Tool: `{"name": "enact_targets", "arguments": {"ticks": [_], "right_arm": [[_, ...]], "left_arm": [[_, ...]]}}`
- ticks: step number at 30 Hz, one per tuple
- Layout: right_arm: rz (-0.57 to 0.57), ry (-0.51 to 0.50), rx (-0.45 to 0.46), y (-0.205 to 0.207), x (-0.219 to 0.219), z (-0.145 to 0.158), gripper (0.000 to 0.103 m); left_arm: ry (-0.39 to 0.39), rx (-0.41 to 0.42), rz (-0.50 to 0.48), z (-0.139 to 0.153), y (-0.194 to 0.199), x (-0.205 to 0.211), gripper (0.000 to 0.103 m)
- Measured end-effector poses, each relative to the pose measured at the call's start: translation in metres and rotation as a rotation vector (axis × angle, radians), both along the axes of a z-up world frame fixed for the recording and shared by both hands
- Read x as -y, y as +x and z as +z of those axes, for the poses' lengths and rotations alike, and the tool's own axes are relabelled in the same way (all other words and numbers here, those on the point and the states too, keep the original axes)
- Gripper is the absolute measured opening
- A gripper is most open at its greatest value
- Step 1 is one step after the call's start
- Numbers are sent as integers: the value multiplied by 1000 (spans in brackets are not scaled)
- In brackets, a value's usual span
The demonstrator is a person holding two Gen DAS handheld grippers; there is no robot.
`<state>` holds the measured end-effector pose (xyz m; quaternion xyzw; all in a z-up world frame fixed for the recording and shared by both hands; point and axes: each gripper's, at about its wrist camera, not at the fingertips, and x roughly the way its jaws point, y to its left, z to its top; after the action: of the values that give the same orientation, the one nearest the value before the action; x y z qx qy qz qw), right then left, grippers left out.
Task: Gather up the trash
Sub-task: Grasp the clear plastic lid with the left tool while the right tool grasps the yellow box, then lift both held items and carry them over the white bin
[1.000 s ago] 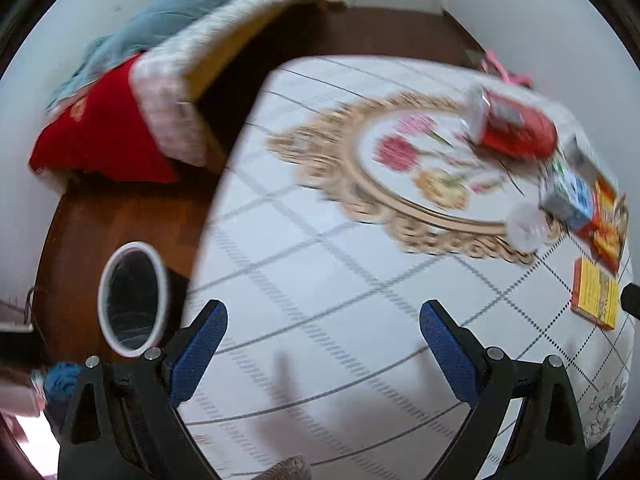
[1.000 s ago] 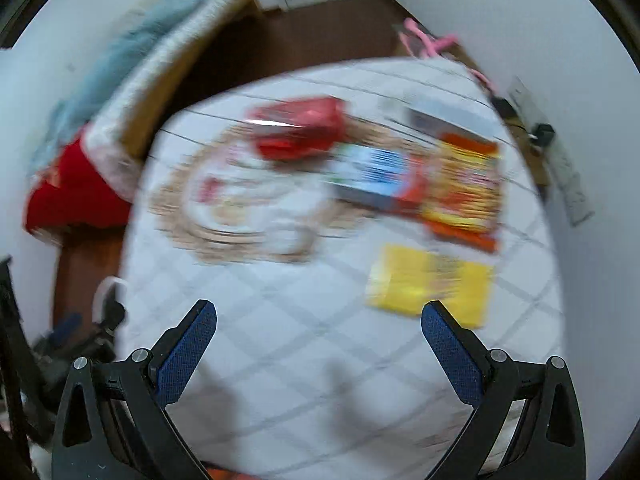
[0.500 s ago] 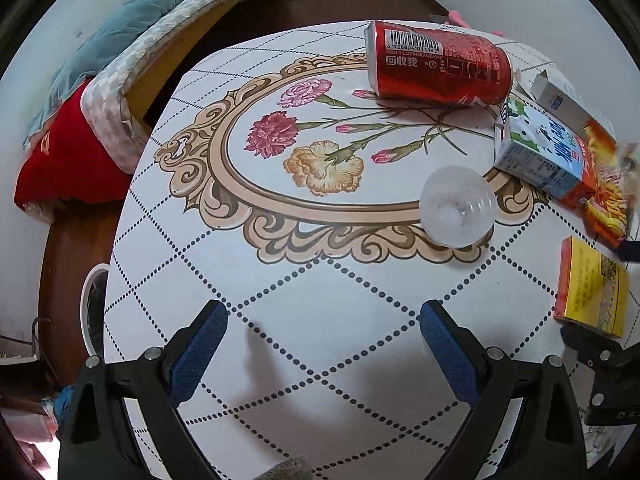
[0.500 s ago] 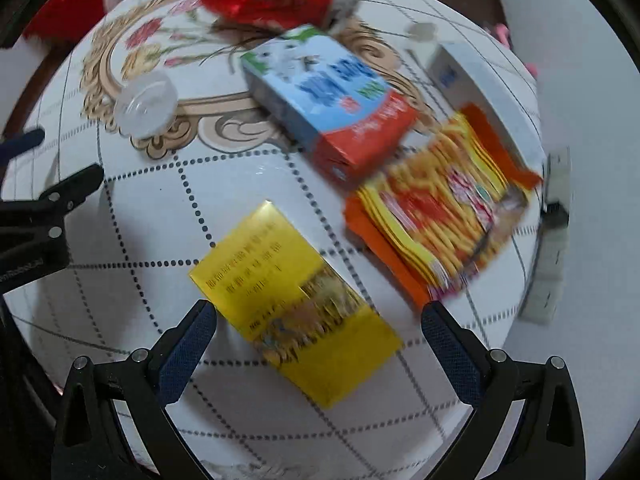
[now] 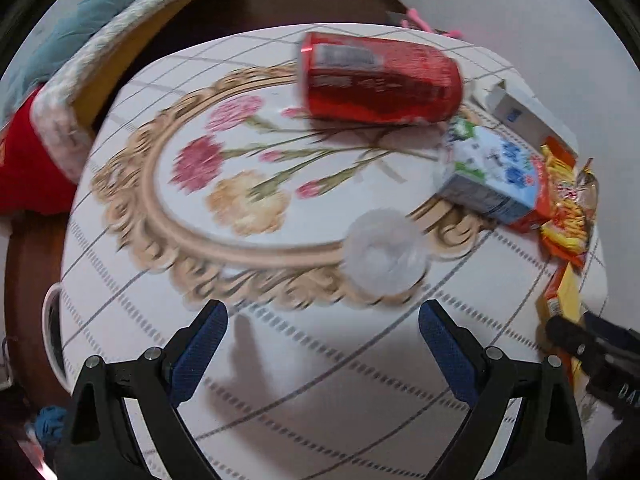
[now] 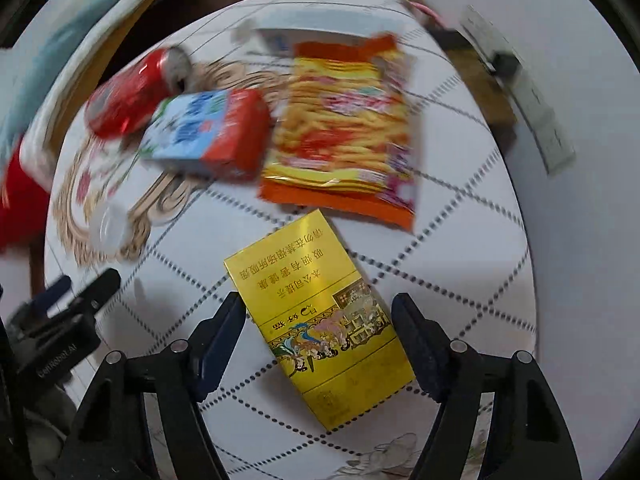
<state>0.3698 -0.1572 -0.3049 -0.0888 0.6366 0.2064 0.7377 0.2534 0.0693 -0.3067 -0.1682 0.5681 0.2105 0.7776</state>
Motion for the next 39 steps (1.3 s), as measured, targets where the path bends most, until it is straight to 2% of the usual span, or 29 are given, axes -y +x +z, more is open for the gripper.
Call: {"name": "enact_targets", "arguments": {"ticks": [3,5,6,7,8,13,17,19,25,30,33,39], "right_arm": [[-44,12,-19,4,13,1,77],[-42,19,-36,6,15,-1,79],[-28,11,-33,6,16,0,79],[-15,2,-27,6,13,-2,79],[7,-19,-18,4,13,-2,79],[100,-102,50,-28,-10,-1,79],[115,-146,109,-38,-19,-3,75],[114,-141,143,-42,-24,-2,69],[117,-131,165,-57,-26,2,68],[134,-93,166,-82,-34,9,67],[136,-43,176,-101,-39,24,67],[174,69,196,-134,-53,64,66]], "left_arm": [[18,3,-31,-2,19,2,95],[40,6,-32,-2,28,1,57],[34,9,-32,-2,31,0,54],[26,21,-26,0,32,-1,40],[40,24,-22,1,33,-1,37],[100,29,-25,7,24,6,37],[152,28,-20,12,1,16,37],[169,24,-14,13,-10,22,37],[185,9,12,16,-41,27,37],[176,17,47,25,-70,21,37],[179,31,60,36,-86,17,37],[244,105,105,89,-132,-4,37]]}}
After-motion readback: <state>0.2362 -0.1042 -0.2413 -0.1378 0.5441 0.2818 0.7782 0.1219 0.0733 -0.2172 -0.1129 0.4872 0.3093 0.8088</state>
